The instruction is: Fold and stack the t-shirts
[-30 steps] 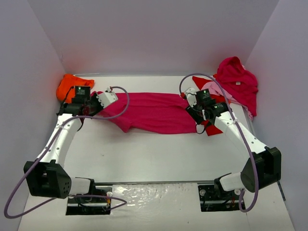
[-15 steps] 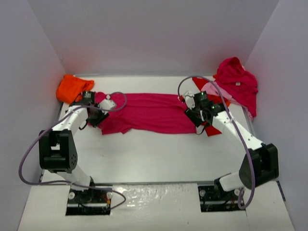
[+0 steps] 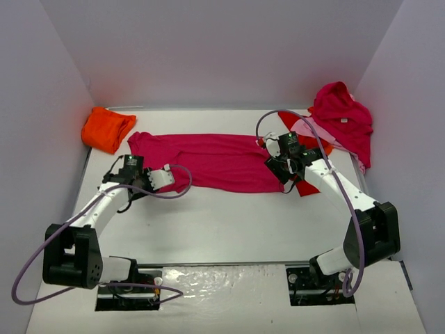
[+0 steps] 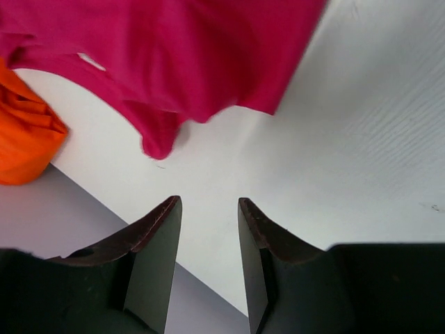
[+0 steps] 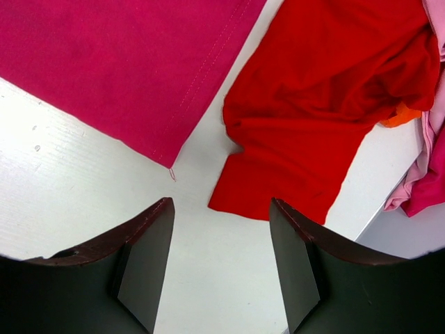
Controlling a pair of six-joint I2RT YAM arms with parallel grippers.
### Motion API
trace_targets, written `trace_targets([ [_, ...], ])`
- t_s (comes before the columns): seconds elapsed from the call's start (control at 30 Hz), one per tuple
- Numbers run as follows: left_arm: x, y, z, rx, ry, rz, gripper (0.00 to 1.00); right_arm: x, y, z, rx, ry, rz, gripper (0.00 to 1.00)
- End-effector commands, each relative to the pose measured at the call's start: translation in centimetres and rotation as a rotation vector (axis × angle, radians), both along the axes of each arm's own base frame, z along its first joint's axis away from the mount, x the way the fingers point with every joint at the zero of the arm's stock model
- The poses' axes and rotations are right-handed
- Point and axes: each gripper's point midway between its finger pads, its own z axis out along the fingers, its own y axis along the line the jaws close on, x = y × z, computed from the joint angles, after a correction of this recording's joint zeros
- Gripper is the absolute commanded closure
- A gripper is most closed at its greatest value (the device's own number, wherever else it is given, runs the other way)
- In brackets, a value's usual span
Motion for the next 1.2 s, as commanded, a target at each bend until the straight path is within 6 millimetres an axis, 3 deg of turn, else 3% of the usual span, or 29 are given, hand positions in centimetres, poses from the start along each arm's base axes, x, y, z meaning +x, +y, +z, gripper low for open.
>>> trace_targets([
  [0.0,1.7,1.7,-1.5,0.250,-0.104,-0.110,0.65,0.9,0.4,1.0,0.020,-0.045,-0.011,0.46],
  [0.07,1.8,1.4,-3.3,0.324,-0.139,-0.186,0.65,0.9,0.4,0.9,0.020,-0.044,-0.014,0.46],
  [0.1,3.0,1.2,-3.0,0.350,-0.204,-0.207,0.65,0.8,0.4,0.8,0.021,-0.042,-0.016,0.45],
  [0.2,2.8,0.6,-4.4,0.346,-0.212,-0.240,0.65,0.8,0.3,0.6,0.017,-0.038,-0.019,0.45],
  [0.4,4.7,-0.4,-3.9,0.307,-0.240,-0.220,0.65,0.7,0.3,0.2,0.014,-0.025,-0.025,0.45],
  [0.67,4.3,-1.7,-4.9,0.341,-0.234,-0.304,0.66,1.0,0.2,-0.1,0.000,-0.017,-0.027,0.44],
  [0.8,3.9,-2.5,-5.0,0.341,-0.216,-0.317,0.72,0.9,0.1,-0.4,-0.003,-0.010,-0.028,0.44],
  [0.83,3.7,-2.8,-5.1,0.338,-0.200,-0.320,0.78,0.9,0.1,-0.5,-0.004,-0.008,-0.027,0.44],
  [0.93,3.9,-3.6,-4.1,0.319,-0.193,-0.303,0.98,0.7,0.1,-0.7,-0.005,-0.001,-0.024,0.44],
  [1.17,3.6,-5.2,-0.7,0.173,-0.141,-0.194,1.00,1.0,0.2,-0.6,-0.005,-0.002,-0.022,0.44],
])
